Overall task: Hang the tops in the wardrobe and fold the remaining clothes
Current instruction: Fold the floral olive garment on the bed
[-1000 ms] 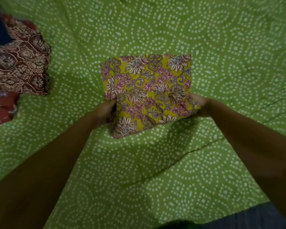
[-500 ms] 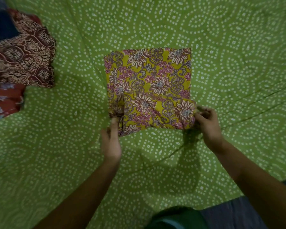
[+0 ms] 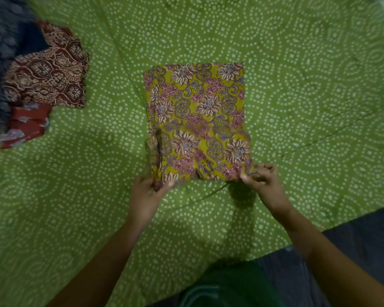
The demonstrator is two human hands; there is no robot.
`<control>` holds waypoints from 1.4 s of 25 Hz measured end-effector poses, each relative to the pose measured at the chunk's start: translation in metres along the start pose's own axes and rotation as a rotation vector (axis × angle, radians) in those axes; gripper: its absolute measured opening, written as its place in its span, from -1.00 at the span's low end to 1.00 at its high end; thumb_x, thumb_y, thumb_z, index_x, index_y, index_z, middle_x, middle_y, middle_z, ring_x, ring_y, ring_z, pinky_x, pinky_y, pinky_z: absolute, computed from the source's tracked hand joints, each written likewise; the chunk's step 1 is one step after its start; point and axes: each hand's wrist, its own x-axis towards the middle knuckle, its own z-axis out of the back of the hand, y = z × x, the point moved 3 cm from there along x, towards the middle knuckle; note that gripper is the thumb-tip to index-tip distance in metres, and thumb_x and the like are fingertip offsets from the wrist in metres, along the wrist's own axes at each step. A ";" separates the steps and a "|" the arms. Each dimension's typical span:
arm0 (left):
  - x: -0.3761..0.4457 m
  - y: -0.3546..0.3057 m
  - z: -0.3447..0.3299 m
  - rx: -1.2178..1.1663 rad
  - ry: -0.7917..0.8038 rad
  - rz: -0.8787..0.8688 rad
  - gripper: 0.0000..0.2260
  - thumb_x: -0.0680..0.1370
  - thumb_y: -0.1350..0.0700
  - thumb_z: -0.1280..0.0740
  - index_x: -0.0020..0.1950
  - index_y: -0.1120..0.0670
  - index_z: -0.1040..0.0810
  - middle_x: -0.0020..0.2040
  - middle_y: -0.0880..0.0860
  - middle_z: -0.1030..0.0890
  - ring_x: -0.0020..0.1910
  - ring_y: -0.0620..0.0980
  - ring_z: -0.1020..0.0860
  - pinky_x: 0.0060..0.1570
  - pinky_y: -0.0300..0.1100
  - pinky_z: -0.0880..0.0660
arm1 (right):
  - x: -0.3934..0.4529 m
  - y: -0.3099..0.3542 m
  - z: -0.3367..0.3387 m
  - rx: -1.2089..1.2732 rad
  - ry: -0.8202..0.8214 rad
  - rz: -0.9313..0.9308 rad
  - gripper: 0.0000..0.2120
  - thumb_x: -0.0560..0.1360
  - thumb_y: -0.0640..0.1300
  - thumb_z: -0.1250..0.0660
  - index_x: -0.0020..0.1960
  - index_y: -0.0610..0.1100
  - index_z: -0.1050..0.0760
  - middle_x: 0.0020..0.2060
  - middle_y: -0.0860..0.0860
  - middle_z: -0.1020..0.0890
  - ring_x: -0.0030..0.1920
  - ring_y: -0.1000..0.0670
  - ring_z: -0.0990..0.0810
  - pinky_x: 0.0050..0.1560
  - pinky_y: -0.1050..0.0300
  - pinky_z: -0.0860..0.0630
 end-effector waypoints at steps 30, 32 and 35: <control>0.030 -0.034 -0.033 0.627 -0.070 -0.272 -0.45 0.51 -0.16 -0.32 0.42 0.06 -0.34 0.33 0.10 -0.37 0.29 0.10 -0.34 0.24 0.00 -0.27 | 0.046 -0.003 -0.025 -0.240 0.010 -0.070 -0.37 0.25 0.37 -0.45 0.01 -0.15 -0.54 -0.03 -0.16 -0.63 0.00 -0.18 -0.62 0.07 -0.17 -0.57; 0.063 -0.044 -0.037 0.792 0.095 -0.274 -0.45 0.50 -0.24 -0.28 0.38 0.01 -0.34 0.37 0.06 -0.32 0.34 0.09 -0.27 0.27 0.08 -0.24 | 0.063 0.009 -0.027 -0.160 0.033 -0.055 -0.60 0.38 0.08 -0.50 -0.05 -0.24 -0.53 -0.10 -0.23 -0.66 -0.11 -0.23 -0.66 -0.05 -0.24 -0.60; 0.090 -0.050 -0.030 0.907 0.261 -0.303 -0.64 0.44 -0.29 -0.30 0.03 -0.05 -0.45 0.25 0.03 -0.43 0.29 0.07 -0.29 0.23 0.10 -0.19 | 0.073 0.023 -0.023 0.005 0.033 0.015 -0.86 0.45 -0.18 -0.45 -0.04 -0.23 -0.60 -0.13 -0.16 -0.67 -0.15 -0.12 -0.66 0.00 -0.17 -0.60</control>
